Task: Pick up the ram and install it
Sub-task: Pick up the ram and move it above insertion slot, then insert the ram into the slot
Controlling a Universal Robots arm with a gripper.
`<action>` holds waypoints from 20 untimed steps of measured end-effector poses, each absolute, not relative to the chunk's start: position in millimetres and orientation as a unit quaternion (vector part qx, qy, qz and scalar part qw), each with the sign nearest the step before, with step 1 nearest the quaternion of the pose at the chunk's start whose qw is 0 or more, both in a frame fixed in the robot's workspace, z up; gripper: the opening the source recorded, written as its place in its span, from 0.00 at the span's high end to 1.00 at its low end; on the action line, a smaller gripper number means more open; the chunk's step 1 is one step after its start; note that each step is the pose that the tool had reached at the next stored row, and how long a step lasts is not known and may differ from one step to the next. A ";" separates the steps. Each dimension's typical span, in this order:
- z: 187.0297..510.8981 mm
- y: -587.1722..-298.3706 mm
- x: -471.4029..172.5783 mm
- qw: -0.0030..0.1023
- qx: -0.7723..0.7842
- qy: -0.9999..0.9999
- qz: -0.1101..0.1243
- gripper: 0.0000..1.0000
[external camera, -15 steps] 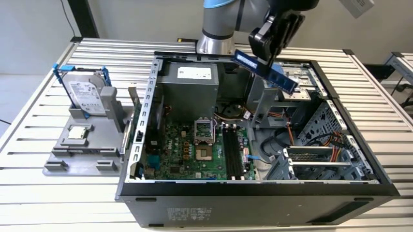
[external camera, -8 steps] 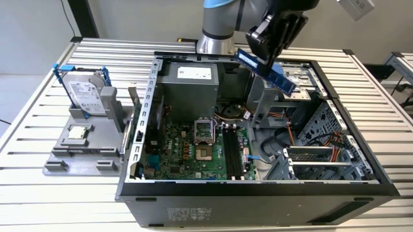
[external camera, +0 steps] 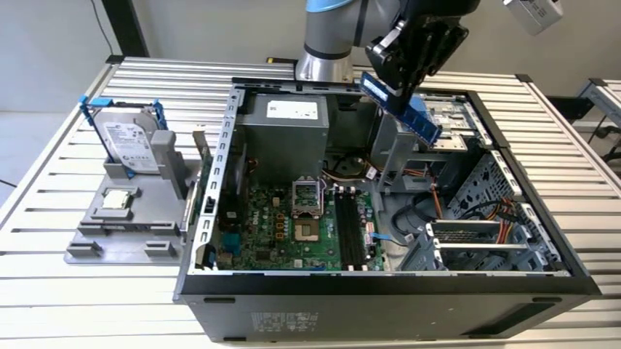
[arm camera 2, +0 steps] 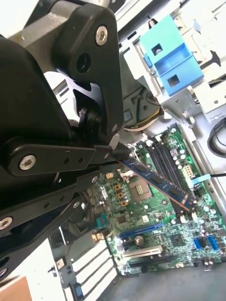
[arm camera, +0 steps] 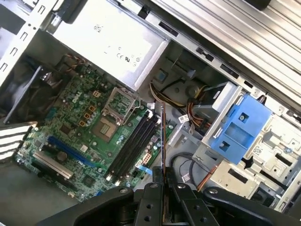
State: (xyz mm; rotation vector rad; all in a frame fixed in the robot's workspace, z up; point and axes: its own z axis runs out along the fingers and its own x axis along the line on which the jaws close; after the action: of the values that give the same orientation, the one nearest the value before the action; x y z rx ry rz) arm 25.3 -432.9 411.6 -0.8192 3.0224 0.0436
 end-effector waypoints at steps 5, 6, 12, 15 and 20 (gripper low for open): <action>411.7 -432.8 25.3 0.005 -0.224 0.974 0.014 1.00; 411.7 -432.8 25.3 0.006 -0.217 0.976 0.014 1.00; 411.6 -432.9 25.3 0.006 -0.174 0.985 0.013 1.00; 411.6 -432.8 25.3 0.006 -0.152 0.988 0.013 1.00; 411.6 -432.8 25.3 0.007 -0.120 0.993 0.013 1.00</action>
State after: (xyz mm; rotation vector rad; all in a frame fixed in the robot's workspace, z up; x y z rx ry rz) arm 25.3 -432.8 411.6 -0.3747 3.1051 0.0408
